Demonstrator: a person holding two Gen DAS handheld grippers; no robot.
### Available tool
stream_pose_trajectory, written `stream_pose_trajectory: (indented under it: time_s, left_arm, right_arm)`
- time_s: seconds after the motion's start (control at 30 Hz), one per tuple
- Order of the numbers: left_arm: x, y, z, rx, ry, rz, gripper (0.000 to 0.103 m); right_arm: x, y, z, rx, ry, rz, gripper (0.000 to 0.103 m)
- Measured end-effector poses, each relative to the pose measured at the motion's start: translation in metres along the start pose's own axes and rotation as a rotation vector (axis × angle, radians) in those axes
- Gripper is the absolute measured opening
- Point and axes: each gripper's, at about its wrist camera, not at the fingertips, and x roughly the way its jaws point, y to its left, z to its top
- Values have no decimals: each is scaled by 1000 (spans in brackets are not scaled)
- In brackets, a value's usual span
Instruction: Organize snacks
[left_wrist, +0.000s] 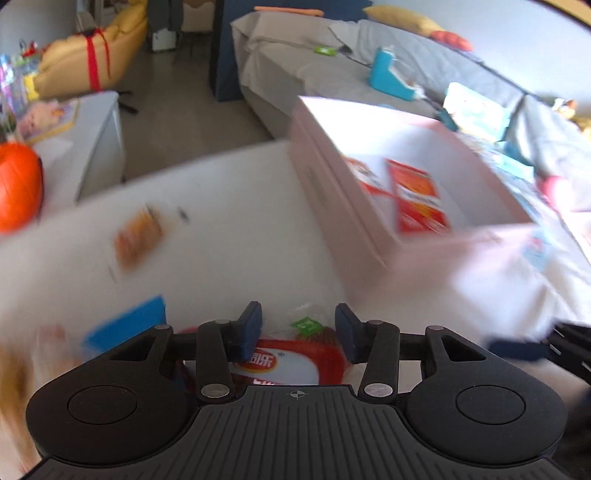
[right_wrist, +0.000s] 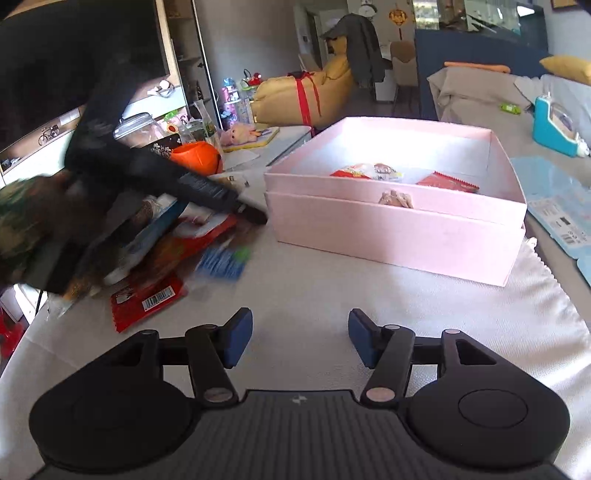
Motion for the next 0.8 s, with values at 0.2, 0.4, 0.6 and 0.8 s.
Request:
stream_pose_trajectory:
  time_s: [0.2, 0.4, 0.6, 0.8]
  left_arm:
    - [-46, -5, -25, -59, -24, -101, 47]
    - [-79, 34, -32, -133, -93, 85, 46]
    - [-126, 41, -67, -213, -182, 67, 46]
    - [-155, 41, -110, -293, -141, 50, 46]
  right_arm:
    - [-1, 11, 0, -4, 26, 50, 58]
    - [3, 40, 7, -13, 77, 117, 57]
    - [10, 54, 5, -104, 84, 28, 32]
    - [7, 21, 5, -18, 37, -98, 32]
